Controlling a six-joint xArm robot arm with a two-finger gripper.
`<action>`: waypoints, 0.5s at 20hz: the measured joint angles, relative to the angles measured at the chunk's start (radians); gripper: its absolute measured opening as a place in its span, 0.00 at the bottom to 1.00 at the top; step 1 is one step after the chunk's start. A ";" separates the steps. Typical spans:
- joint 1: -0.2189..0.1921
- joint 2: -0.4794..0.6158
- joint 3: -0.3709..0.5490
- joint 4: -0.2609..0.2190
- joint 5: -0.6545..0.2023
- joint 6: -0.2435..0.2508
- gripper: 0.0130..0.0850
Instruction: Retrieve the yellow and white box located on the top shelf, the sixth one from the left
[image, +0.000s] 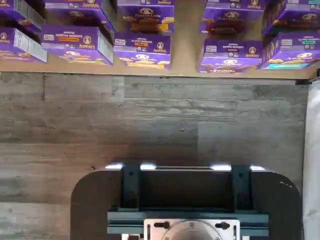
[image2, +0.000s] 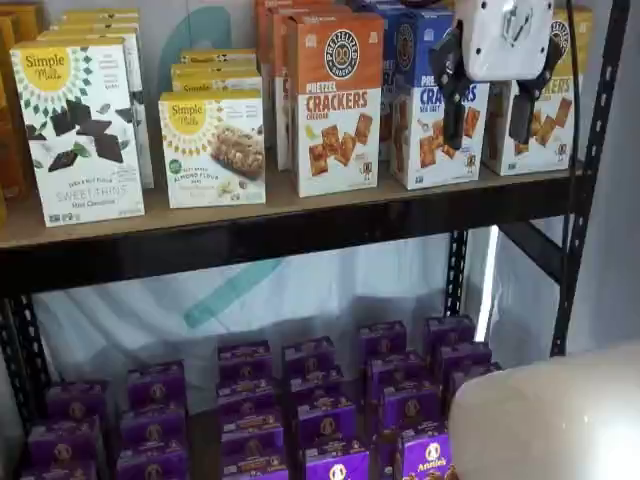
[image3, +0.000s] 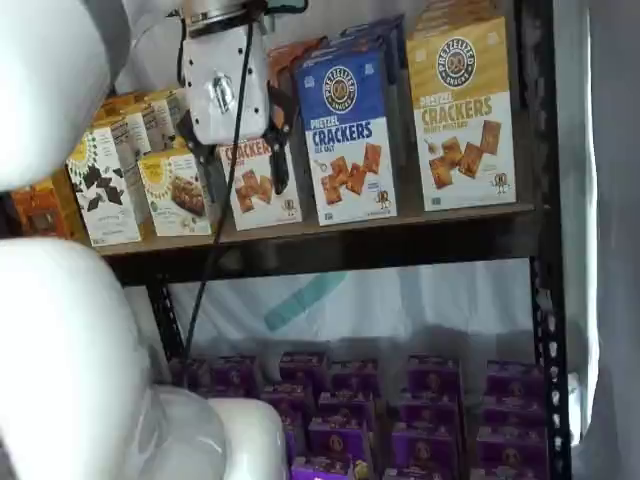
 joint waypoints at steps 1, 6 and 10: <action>-0.018 -0.010 0.010 0.019 -0.017 -0.010 1.00; -0.050 -0.026 0.023 0.056 -0.043 -0.029 1.00; -0.051 -0.022 0.023 0.050 -0.043 -0.033 1.00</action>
